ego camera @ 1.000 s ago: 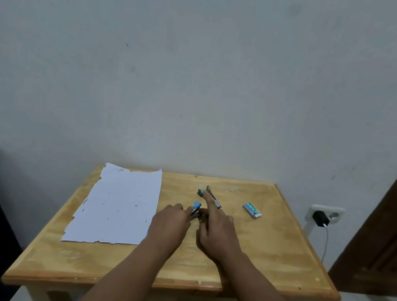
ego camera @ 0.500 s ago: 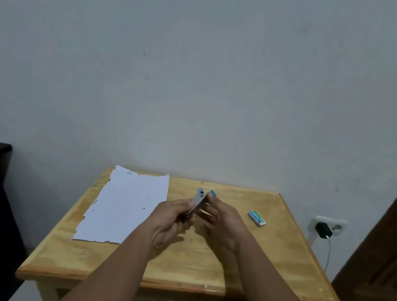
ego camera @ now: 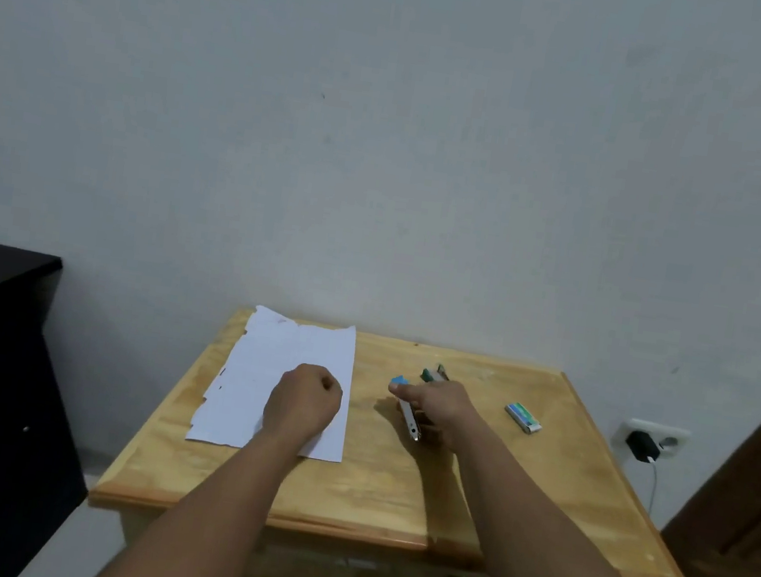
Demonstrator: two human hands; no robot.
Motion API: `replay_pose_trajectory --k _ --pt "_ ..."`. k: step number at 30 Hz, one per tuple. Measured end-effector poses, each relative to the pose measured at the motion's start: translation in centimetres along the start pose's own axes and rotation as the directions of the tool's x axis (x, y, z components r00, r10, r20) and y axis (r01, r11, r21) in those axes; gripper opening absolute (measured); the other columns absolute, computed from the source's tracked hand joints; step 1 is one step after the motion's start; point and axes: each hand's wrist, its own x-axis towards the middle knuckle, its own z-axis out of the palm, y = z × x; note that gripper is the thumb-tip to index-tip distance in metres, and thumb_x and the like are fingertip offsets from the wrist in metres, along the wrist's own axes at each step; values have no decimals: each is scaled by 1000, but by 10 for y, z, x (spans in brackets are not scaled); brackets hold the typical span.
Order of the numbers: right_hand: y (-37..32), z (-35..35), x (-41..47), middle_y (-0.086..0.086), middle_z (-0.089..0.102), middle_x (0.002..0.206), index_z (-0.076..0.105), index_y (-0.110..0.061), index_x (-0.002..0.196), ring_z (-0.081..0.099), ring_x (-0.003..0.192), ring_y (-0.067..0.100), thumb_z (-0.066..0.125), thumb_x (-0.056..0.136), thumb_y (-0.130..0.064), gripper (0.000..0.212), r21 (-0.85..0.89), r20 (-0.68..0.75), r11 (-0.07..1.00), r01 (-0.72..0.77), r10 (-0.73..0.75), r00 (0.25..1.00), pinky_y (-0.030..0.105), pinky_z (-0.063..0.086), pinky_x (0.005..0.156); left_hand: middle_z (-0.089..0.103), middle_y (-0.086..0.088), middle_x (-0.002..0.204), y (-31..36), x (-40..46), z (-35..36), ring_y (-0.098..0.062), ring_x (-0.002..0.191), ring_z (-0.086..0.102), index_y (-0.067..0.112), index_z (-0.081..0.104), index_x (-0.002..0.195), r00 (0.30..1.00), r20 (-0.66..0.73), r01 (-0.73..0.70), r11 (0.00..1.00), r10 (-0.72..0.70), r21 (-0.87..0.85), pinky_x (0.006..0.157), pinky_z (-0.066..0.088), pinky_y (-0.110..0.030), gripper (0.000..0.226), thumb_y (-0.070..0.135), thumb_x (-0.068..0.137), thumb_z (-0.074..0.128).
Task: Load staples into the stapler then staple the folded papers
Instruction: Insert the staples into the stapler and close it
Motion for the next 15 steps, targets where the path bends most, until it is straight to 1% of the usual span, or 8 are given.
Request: replay_pose_trajectory --k 3,5,6,7,9,11,13,15 --pt "-3 13 6 12 64 82 67 1 83 57 72 19 92 77 -30 40 -97 -53 992 76 -82 995 31 43 66 77 2 86 -15 11 -14 -23 87 71 14 75 85 997 -54 -52 996 56 65 77 60 -39 24 23 98 57" --pt "-6 20 12 22 70 88 70 10 92 56 72 19 85 85 -34 47 -102 -79 989 104 -113 990 30 42 65 78 3 102 -28 19 -26 -23 100 71 19 78 101 992 -93 -69 989 81 129 83 60 -40 22 25 99 58" --pt "-10 24 14 22 72 92 71 9 96 56 72 20 79 89 -34 44 -99 -59 991 90 -96 994 30 42 66 77 3 112 -34 23 -33 -24 109 68 22 77 112 990 -109 -69 983 88 169 87 59 -41 24 27 99 58" --pt "-15 29 15 18 70 88 71 3 94 55 69 21 73 92 -35 38 -109 -32 992 65 -69 997 30 41 65 74 2 122 -43 28 -40 -25 117 64 23 74 122 990 -115 -61 976 86 208 90 57 -41 28 29 100 58" --pt "-22 38 21 9 60 81 62 -7 91 49 62 22 64 90 -36 29 -159 -9 987 19 -21 1000 30 37 62 64 -1 137 -57 33 -52 -29 129 54 25 66 136 993 -101 -22 954 54 299 97 51 -42 36 32 102 57" --pt "-24 51 29 5 54 78 54 -9 100 47 63 18 65 89 -32 28 -260 -30 965 28 -37 999 30 37 59 58 -4 143 -73 38 -60 -32 134 48 26 60 143 996 -86 13 928 20 371 102 44 -45 42 38 103 57" --pt "-23 66 39 2 55 81 52 -9 108 51 70 14 69 90 -30 32 -378 -68 924 52 -84 994 31 40 63 57 -3 145 -88 41 -64 -33 134 47 26 56 146 998 -60 24 913 0 408 105 42 -47 49 47 102 57" --pt "-22 77 45 0 56 84 50 -10 109 52 73 12 71 91 -33 36 -431 -78 900 61 -105 991 29 42 63 55 -1 146 -99 43 -62 -31 134 46 29 53 148 1000 -19 2 890 8 455 106 41 -47 55 56 101 54"
